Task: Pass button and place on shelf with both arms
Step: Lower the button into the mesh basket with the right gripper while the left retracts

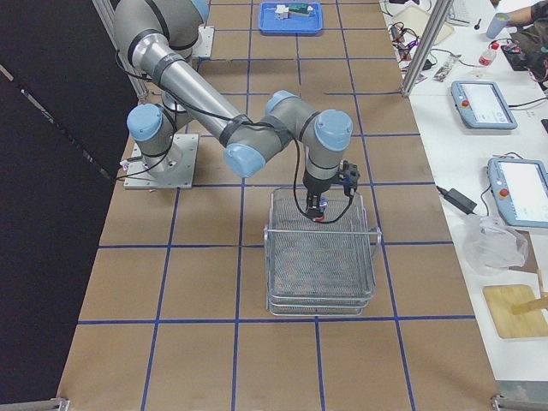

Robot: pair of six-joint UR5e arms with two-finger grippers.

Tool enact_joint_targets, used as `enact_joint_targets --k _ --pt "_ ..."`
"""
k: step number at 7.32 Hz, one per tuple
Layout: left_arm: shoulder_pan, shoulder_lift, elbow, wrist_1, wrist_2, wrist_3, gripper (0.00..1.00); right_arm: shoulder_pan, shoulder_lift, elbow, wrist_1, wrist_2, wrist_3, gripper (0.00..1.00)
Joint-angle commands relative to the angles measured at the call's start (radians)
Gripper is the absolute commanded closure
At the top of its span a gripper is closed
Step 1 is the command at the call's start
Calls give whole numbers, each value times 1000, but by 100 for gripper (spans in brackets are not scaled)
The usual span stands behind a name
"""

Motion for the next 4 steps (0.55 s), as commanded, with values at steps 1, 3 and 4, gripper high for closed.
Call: enact_joint_targets --k 1,3,4 --pt "-4 8 -8 -9 1 -18 0 -1 -14 -7 19 -1 2 0" --pt "-4 11 -8 -9 2 -14 0 -1 -69 -8 93 2 2 0" --pt "-4 11 -7 -9 4 -14 0 8 -127 -8 155 7 6 0"
